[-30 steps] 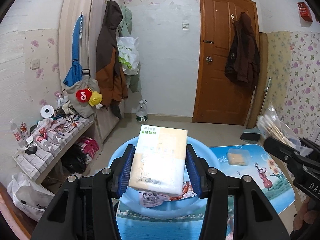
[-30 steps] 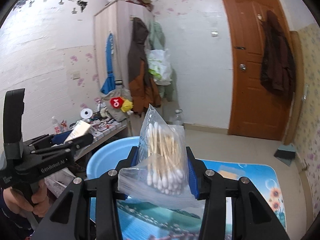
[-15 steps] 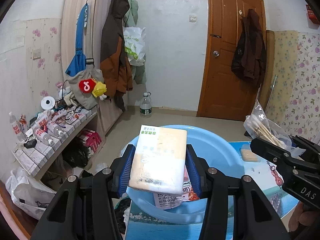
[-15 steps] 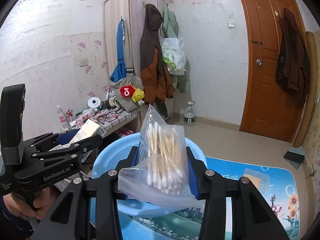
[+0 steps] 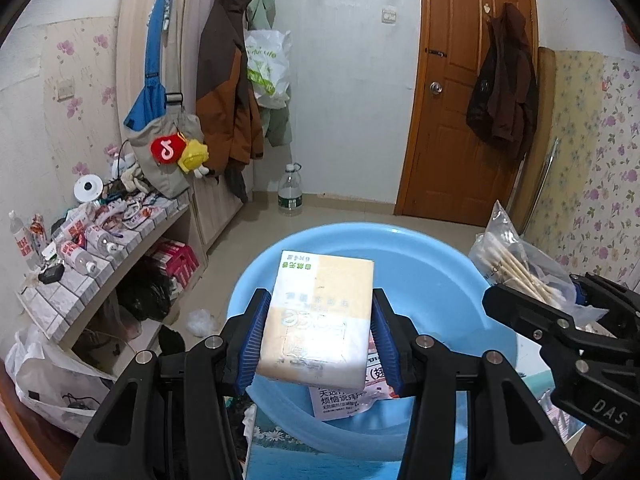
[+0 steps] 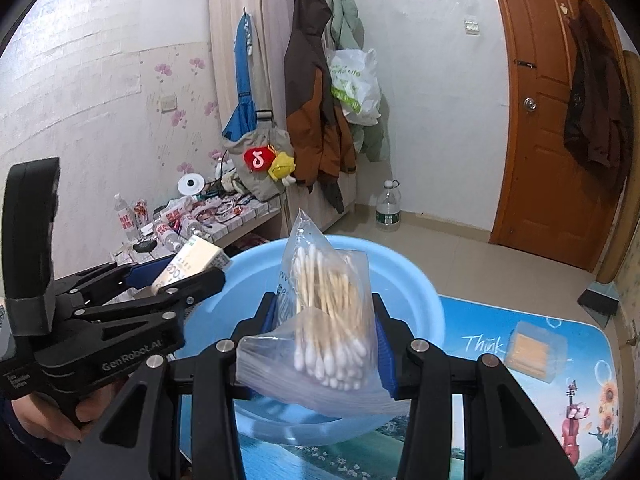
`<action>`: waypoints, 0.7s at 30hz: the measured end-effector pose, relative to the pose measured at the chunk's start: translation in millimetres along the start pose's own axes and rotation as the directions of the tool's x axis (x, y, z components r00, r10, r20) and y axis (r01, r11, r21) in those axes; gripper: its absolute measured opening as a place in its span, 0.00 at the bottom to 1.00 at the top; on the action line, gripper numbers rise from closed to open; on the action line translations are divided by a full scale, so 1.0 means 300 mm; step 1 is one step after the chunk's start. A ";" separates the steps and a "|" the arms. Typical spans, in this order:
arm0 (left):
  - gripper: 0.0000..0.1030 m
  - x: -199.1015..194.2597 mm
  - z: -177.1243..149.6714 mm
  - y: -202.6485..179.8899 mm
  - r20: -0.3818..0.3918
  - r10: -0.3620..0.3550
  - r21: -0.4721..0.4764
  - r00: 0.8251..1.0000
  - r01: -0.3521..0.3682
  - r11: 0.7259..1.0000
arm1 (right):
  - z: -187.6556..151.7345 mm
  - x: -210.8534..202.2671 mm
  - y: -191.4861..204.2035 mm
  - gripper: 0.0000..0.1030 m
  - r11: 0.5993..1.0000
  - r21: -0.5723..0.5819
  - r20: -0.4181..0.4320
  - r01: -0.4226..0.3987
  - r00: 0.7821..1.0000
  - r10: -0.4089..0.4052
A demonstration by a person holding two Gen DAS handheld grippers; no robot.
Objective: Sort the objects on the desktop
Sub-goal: 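Lower the tissue pack and swab bag into the basin and open both grippers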
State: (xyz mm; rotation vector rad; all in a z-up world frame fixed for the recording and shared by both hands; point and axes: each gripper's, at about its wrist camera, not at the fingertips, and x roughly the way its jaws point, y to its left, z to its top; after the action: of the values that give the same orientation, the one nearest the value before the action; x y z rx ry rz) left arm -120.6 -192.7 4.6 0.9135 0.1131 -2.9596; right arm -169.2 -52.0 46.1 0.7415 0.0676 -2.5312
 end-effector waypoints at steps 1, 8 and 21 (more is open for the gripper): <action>0.46 0.011 -0.006 0.000 -0.008 0.002 0.000 1.000 -0.002 1.000 | -0.004 0.012 -0.003 0.44 1.000 0.001 -0.005 0.000 1.000 0.000; 0.46 0.108 -0.042 -0.016 -0.069 0.005 0.015 0.998 -0.004 1.000 | -0.024 0.072 -0.038 0.44 1.000 0.022 -0.034 0.008 0.999 -0.007; 0.80 0.141 -0.070 -0.013 -0.084 0.026 0.018 0.996 -0.024 1.000 | -0.060 0.117 -0.068 0.44 0.999 0.043 -0.063 0.007 0.998 -0.005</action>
State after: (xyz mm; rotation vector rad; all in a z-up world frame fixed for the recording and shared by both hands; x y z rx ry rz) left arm -144.1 -187.8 -36.3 1.0343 0.0782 -2.9042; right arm -195.7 -46.7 10.9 0.8393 0.0366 -2.5221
